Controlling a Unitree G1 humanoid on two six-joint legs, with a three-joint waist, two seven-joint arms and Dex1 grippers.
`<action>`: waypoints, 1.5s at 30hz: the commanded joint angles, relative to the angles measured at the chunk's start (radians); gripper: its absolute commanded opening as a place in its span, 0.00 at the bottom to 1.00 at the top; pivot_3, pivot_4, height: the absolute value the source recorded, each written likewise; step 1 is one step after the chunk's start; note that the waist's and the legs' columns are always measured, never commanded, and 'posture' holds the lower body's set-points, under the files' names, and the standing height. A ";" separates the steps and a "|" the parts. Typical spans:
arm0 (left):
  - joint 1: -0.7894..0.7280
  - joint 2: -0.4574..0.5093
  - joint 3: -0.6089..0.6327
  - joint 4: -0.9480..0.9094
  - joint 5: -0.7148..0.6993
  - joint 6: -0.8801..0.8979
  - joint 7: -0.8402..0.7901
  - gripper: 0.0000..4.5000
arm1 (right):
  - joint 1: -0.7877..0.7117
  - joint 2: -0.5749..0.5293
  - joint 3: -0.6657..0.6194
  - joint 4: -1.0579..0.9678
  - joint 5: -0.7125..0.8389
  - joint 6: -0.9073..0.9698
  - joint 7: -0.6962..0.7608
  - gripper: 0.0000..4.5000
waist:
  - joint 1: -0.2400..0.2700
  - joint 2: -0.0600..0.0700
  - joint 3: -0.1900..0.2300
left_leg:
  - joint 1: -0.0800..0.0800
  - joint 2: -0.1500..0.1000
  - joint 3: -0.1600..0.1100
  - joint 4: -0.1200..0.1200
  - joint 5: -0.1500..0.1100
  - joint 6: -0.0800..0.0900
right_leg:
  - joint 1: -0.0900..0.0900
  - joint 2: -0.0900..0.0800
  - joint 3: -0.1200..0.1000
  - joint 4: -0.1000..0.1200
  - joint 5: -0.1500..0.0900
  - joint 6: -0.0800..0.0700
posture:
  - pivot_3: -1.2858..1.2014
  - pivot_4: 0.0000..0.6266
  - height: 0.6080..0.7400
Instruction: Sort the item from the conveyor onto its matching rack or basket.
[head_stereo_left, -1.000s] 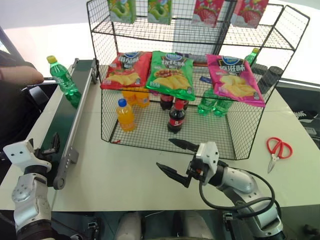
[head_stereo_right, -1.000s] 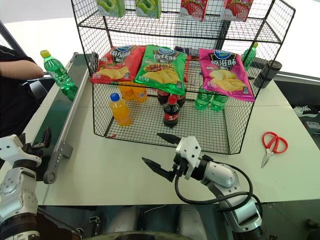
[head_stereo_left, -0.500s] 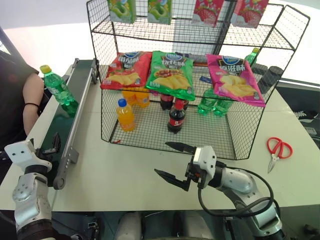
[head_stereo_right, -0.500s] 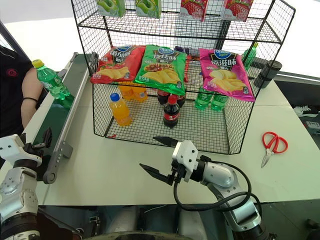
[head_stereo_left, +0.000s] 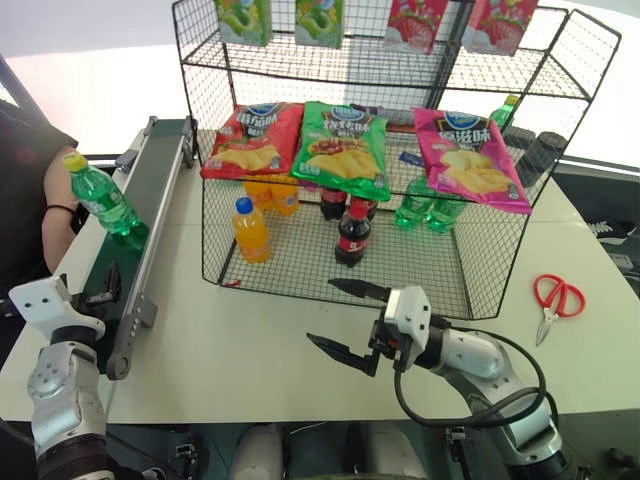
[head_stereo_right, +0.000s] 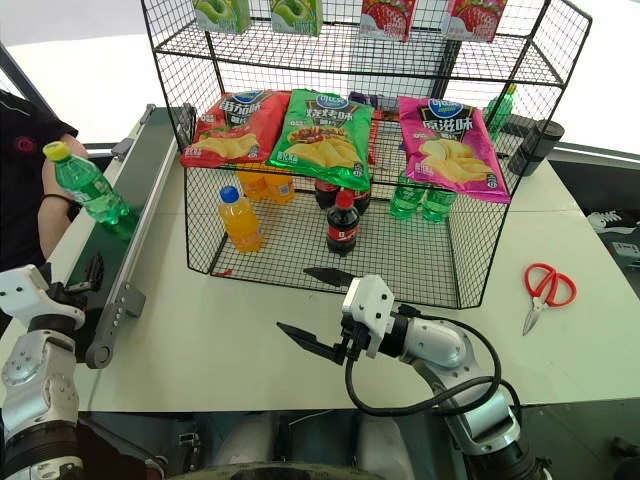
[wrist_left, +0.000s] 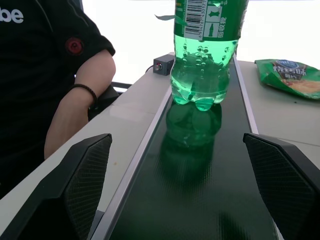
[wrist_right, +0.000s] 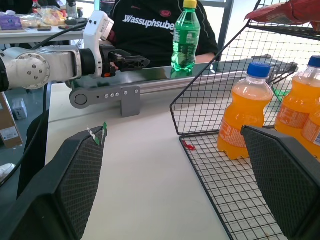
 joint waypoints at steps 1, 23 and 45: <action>-0.007 0.006 0.001 -0.038 0.007 -0.021 0.007 1.00 | -0.018 0.005 -0.002 -0.011 0.017 -0.001 0.004 0.99 | 0.000 0.000 0.000 | 0.000 0.000 0.000 0.000 0.000 0.000 | 0.000 0.000 0.000 0.000 0.000 0.000 | 0.52 0.24 1.00; 0.000 0.009 -0.017 -0.060 0.012 -0.024 -0.009 1.00 | -0.038 0.008 -0.003 -0.012 0.042 0.032 0.013 0.99 | -0.001 0.000 0.000 | -0.001 0.000 0.000 -0.001 0.000 0.000 | -0.001 -0.001 0.000 -0.001 0.000 -0.001 | 0.52 0.24 1.00; -0.015 0.016 0.004 -0.173 -0.017 -0.033 0.013 0.59 | -0.058 0.002 -0.012 -0.015 0.065 0.060 0.020 1.00 | 0.000 -0.001 0.000 | -0.008 0.000 0.000 -0.001 0.000 0.000 | -0.006 -0.002 -0.001 -0.002 0.000 -0.001 | 0.52 0.24 1.00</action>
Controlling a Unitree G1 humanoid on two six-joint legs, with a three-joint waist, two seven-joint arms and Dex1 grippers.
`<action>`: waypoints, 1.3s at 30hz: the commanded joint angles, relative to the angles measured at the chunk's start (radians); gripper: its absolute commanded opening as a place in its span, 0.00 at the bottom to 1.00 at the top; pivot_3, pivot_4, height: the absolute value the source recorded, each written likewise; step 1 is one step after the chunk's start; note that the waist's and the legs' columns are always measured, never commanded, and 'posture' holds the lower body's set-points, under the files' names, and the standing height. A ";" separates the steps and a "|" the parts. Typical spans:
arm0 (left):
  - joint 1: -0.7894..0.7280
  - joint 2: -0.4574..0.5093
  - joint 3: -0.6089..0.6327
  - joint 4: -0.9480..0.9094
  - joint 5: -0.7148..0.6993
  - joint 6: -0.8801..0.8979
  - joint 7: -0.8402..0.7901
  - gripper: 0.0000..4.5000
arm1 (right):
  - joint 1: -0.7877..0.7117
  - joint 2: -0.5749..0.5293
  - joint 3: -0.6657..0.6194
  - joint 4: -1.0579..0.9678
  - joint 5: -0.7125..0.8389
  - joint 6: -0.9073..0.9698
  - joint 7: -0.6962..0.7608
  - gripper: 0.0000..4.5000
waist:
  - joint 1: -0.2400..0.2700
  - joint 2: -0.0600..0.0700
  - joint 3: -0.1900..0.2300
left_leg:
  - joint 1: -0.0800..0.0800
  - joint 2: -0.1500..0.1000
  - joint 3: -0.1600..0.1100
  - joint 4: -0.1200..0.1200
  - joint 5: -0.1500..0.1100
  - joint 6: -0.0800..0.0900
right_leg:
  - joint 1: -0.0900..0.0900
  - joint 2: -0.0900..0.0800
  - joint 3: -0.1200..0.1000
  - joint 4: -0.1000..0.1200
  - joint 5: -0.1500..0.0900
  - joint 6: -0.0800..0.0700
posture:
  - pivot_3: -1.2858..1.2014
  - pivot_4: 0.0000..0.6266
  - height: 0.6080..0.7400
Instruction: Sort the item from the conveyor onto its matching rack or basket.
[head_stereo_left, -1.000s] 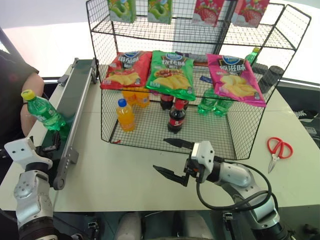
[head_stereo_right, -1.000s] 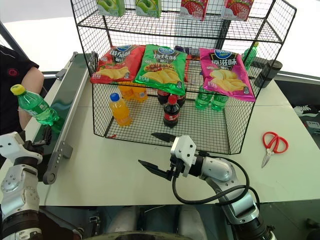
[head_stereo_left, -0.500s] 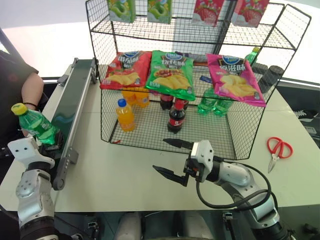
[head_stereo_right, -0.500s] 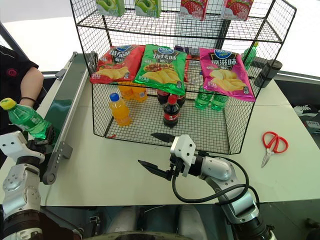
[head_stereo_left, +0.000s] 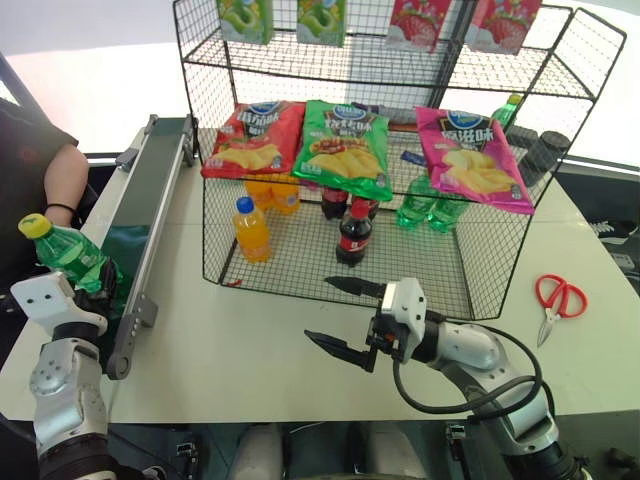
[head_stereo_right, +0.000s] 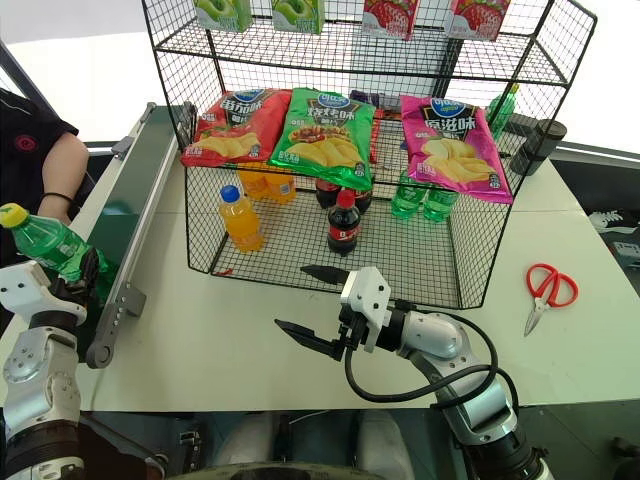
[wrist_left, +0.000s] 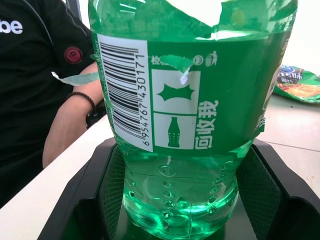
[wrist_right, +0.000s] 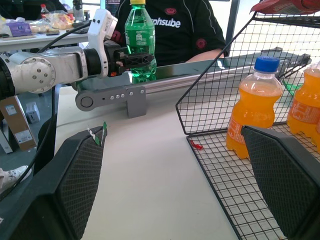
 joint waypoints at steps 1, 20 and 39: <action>-0.025 0.022 0.017 -0.142 -0.039 -0.017 -0.012 0.59 | -0.018 -0.002 -0.013 -0.028 0.020 -0.005 0.007 1.00 | 0.000 0.000 0.000 | -0.002 0.000 0.000 0.000 0.000 0.000 | -0.001 0.000 0.000 0.000 0.000 0.000 | 0.52 0.24 1.00; 0.060 0.092 -0.453 -0.464 -0.037 0.086 -0.495 0.59 | -0.094 0.022 -0.072 0.004 0.027 0.029 -0.044 1.00 | -0.020 0.003 0.002 | -0.004 -0.001 -0.001 0.001 0.000 0.000 | -0.002 0.000 -0.001 0.000 0.000 0.000 | 0.52 0.24 1.00; -0.254 -0.017 -0.743 -0.182 0.047 -0.025 -0.840 0.59 | -0.067 0.035 -0.081 -0.050 0.039 0.146 -0.136 1.00 | 0.001 0.006 0.004 | -0.004 -0.001 -0.002 0.006 0.001 0.001 | -0.001 0.013 -0.002 0.002 0.002 0.004 | 0.52 0.24 1.00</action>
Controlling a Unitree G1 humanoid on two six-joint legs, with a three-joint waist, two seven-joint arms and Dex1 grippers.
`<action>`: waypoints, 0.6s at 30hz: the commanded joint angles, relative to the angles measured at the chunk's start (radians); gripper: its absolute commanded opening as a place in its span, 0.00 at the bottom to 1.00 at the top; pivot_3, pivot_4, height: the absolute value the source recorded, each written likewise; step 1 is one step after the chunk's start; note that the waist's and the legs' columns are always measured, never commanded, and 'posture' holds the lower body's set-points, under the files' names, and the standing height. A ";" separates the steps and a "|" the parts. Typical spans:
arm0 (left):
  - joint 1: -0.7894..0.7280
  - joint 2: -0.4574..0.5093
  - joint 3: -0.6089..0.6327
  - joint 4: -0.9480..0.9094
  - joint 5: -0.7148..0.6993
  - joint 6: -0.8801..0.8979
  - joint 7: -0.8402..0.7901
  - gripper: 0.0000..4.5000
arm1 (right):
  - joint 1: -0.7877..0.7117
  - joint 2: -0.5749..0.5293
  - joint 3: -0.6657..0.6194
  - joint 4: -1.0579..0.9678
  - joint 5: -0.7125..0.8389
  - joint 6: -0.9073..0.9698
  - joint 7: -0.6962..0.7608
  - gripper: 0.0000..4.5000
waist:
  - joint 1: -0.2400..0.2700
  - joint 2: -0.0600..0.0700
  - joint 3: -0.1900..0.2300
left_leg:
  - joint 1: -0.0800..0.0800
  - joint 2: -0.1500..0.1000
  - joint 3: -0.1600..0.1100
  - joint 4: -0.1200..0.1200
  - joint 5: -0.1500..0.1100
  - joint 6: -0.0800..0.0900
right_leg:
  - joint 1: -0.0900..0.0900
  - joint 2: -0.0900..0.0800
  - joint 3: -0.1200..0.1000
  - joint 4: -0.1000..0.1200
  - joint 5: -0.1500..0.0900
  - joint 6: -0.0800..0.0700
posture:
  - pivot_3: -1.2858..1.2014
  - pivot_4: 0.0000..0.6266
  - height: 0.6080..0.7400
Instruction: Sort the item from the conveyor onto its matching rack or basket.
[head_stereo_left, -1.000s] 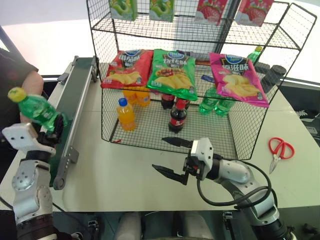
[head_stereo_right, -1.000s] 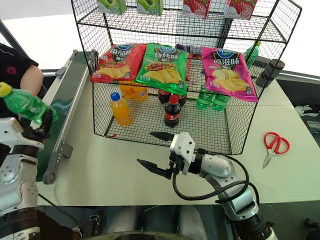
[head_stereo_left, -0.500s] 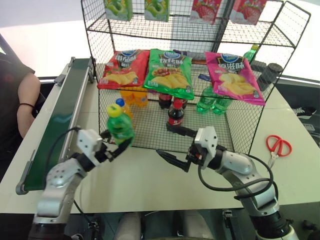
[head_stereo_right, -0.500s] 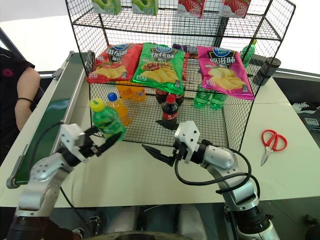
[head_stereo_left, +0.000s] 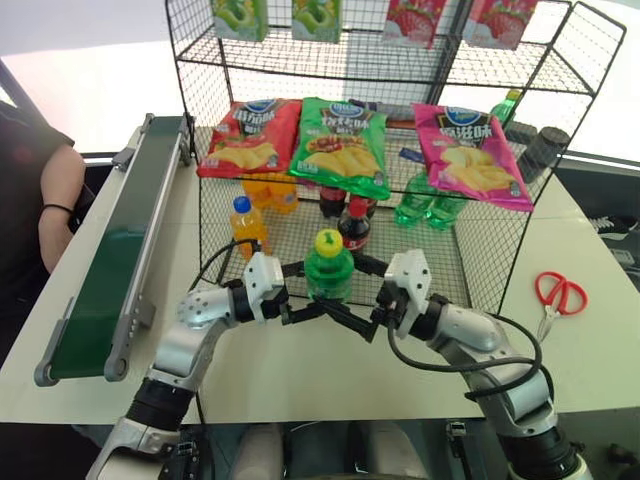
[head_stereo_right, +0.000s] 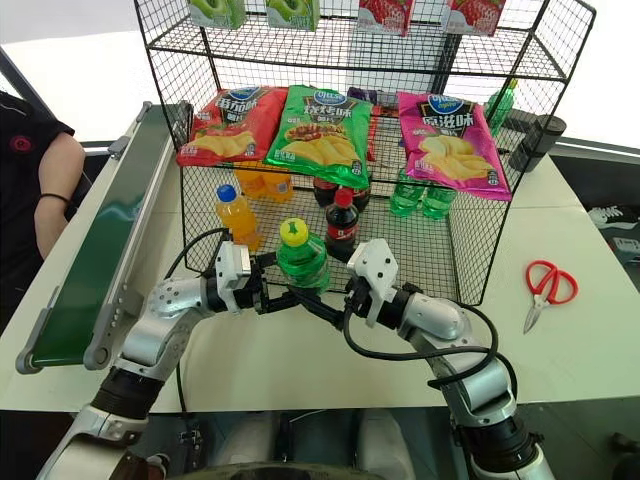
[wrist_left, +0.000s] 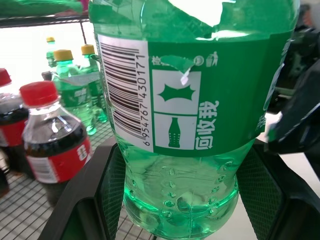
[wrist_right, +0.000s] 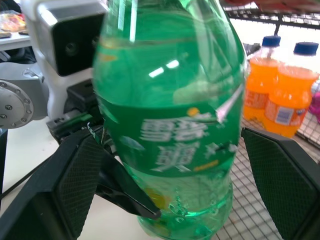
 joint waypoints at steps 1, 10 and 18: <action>-0.024 -0.003 -0.008 -0.011 0.003 -0.050 -0.038 0.59 | -0.006 0.001 -0.016 -0.055 0.021 0.000 -0.006 1.00 | 0.002 0.000 0.000 | 0.000 0.000 0.000 0.000 0.000 0.000 | 0.000 0.000 0.000 0.000 0.000 0.000 | 0.52 0.24 1.00; -0.035 -0.005 -0.018 0.002 0.018 -0.034 -0.046 0.70 | -0.023 0.008 -0.032 -0.052 0.043 0.007 -0.009 0.66 | 0.002 0.000 0.000 | 0.000 0.001 -0.001 0.000 0.000 0.000 | 0.000 0.001 0.000 0.000 0.000 0.000 | 0.52 0.24 1.00; 0.003 0.021 0.005 0.022 0.041 0.049 0.024 0.98 | 0.015 0.039 -0.129 -0.027 -0.007 -0.057 -0.120 0.66 | 0.002 0.000 0.000 | 0.000 0.001 -0.001 0.001 0.000 0.000 | 0.001 0.002 0.001 0.000 0.000 0.000 | 0.52 0.24 1.00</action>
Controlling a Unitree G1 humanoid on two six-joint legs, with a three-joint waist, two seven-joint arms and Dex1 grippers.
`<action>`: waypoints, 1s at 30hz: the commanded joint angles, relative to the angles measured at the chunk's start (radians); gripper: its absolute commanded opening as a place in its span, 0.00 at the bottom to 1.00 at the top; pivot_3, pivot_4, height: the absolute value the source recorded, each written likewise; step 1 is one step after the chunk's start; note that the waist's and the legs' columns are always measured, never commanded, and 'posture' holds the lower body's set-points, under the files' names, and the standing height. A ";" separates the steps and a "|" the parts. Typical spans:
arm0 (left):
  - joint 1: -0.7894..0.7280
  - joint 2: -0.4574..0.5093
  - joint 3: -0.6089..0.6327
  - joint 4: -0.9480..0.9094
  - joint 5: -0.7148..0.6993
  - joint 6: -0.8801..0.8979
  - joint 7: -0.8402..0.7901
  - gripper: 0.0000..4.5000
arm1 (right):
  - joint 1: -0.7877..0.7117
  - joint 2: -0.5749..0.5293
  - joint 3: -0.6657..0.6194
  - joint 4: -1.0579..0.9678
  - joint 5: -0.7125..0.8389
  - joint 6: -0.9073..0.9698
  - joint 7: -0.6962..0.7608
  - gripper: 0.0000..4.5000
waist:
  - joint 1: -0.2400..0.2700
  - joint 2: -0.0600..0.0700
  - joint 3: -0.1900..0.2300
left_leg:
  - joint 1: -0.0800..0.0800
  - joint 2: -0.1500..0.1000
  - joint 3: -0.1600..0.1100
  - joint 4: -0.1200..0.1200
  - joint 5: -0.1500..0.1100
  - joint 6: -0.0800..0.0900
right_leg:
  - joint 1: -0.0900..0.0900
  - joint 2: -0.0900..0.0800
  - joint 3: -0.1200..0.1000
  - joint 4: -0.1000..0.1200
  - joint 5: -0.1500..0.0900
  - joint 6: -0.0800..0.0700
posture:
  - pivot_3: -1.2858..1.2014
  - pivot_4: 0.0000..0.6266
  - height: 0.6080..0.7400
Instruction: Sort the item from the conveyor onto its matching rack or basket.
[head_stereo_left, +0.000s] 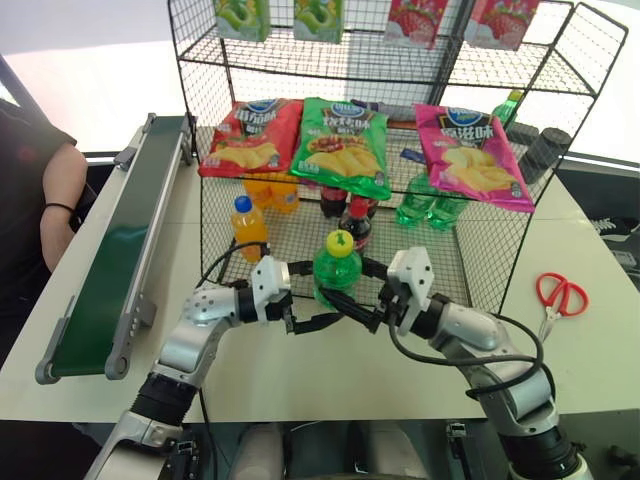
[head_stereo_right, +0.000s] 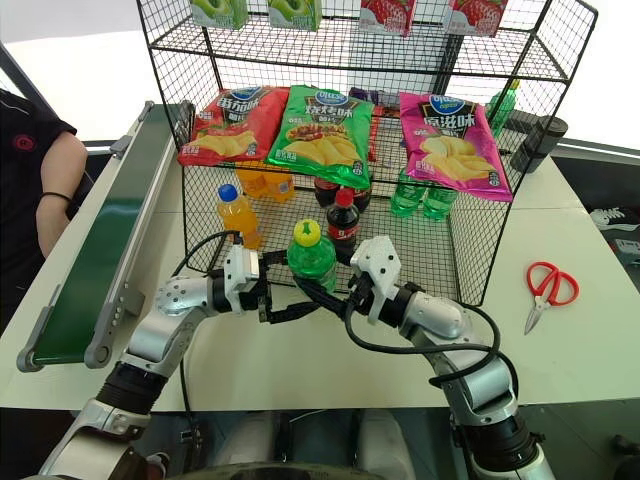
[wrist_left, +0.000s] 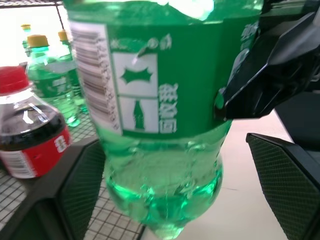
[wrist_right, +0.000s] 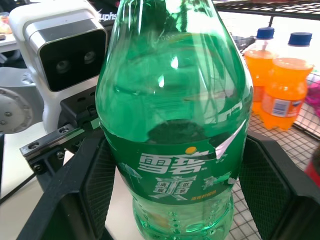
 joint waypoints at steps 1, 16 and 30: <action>0.037 0.021 0.032 -0.016 -0.007 0.044 0.029 0.98 | 0.022 0.022 -0.121 -0.017 -0.027 -0.089 -0.086 0.66 | 0.000 0.000 0.000 | 0.000 0.000 0.000 0.000 0.000 0.000 | 0.000 0.000 0.000 0.000 0.000 0.000 | 0.52 0.24 1.00; 0.113 -0.002 0.060 -0.134 0.004 0.070 0.162 0.98 | 0.002 0.129 -0.320 0.433 -0.192 -0.352 -0.351 0.66 | -0.009 0.003 0.000 | 0.002 0.001 0.001 0.000 0.000 0.000 | 0.000 0.002 0.002 0.002 0.000 0.000 | 0.52 0.24 1.00; 0.115 -0.005 0.036 -0.168 0.009 0.089 0.178 0.98 | -0.213 0.138 -0.358 0.815 -0.182 -0.493 -0.383 0.66 | -0.006 0.004 0.000 | 0.003 0.003 0.001 0.000 0.000 0.000 | 0.001 0.002 0.003 0.003 0.000 0.000 | 0.52 0.24 1.00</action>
